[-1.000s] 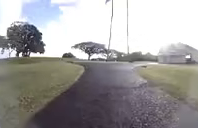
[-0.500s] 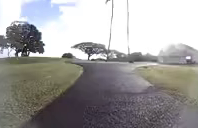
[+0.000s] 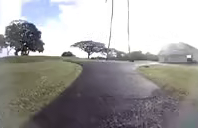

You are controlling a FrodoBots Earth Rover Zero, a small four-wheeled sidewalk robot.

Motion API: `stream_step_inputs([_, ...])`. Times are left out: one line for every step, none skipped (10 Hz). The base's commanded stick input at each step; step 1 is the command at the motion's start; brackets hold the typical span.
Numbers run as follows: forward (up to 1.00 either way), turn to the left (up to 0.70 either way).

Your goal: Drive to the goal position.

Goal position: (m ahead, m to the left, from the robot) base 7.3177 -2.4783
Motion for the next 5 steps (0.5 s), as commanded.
stream_step_inputs([0.60,0.00])
stream_step_inputs([0.60,0.00])
stream_step_inputs([0.60,0.00])
stream_step_inputs([0.60,0.00])
stream_step_inputs([0.60,0.00])
